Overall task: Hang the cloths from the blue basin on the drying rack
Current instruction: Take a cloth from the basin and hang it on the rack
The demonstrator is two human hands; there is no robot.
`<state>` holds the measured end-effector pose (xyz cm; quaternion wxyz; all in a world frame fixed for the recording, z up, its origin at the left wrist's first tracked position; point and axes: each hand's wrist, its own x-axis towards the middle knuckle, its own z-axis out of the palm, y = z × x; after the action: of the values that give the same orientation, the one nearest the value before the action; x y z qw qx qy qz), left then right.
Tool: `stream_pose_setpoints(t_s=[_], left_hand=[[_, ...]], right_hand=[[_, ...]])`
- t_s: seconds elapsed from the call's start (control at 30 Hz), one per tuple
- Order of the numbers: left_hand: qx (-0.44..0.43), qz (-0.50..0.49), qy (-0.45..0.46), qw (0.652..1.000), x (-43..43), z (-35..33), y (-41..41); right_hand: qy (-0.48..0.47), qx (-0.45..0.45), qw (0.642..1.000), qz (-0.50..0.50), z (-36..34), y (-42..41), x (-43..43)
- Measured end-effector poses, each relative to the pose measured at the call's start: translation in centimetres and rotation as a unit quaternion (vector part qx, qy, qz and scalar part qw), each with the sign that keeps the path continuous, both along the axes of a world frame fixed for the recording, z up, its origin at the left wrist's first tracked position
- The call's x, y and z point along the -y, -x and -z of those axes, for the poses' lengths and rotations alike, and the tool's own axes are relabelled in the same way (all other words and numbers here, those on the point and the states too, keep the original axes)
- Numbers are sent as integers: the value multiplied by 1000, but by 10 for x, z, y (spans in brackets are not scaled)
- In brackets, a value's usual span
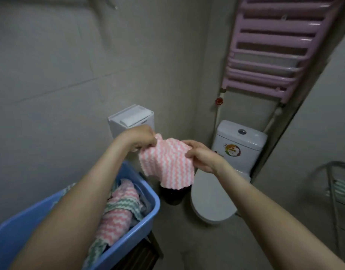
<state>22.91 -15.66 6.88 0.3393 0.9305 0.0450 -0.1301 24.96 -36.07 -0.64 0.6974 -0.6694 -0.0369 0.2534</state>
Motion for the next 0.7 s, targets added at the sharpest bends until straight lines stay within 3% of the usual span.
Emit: stream_pose_setpoints(t_s=[0.17,0.33,0.47,0.6,0.7], left_hand=[[-81,-33,-15,996,-10,-5,-4],[-56,-103,20,993,-65,-26,32],[-62,-158,-9,986,-112,-29,67],[-88,-188,-67,976,-144,-19,99],[-85,-188,-84,975,-149,-11,113]], right_hand=[[-170,-80,981,-47,-8,5,-11],[-283,-97,940,-164,-36,13,-81],[-225,-93,946,-212,-30,18,-137],[-35,-72,965,-248,1,28,-180],[76,-2,966,-247,11,32,-192]])
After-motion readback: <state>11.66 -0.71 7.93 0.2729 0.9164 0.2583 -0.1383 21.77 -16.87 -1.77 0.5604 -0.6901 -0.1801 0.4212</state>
